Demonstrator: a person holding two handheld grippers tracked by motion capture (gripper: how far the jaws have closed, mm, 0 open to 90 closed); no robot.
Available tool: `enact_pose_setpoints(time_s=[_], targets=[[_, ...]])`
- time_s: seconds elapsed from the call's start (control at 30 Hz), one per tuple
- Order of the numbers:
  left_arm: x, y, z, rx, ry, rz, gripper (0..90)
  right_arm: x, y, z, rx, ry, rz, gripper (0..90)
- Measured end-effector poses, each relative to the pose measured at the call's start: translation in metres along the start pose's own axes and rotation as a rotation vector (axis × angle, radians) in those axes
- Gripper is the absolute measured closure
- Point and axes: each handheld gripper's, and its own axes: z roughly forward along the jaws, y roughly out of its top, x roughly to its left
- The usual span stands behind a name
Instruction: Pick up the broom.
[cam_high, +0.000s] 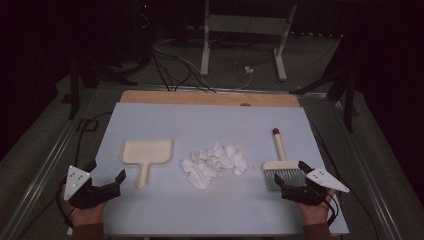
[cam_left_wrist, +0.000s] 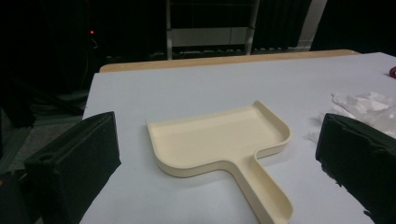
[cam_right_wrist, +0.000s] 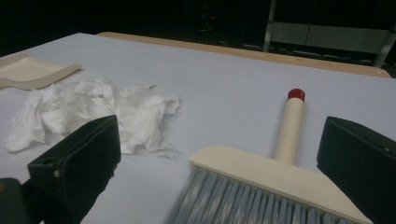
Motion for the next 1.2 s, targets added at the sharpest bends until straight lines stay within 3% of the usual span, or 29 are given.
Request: enact_pose_setpoints(time_s=[0.57,1.03,1.2], targets=[[-0.005,-0.001,0.001,0.012,-0.015,0.010,0.7,0.007,0.005,0.000,0.024,-0.016,0.017,0.0],[-0.010,0.001,0.004,0.038,-0.026,0.036,0.8,0.009,0.034,-0.006,0.038,-0.044,0.002,0.0],[-0.011,0.000,0.004,0.028,-0.029,0.021,1.5,0.006,0.040,-0.004,0.033,-0.046,0.007,0.0]])
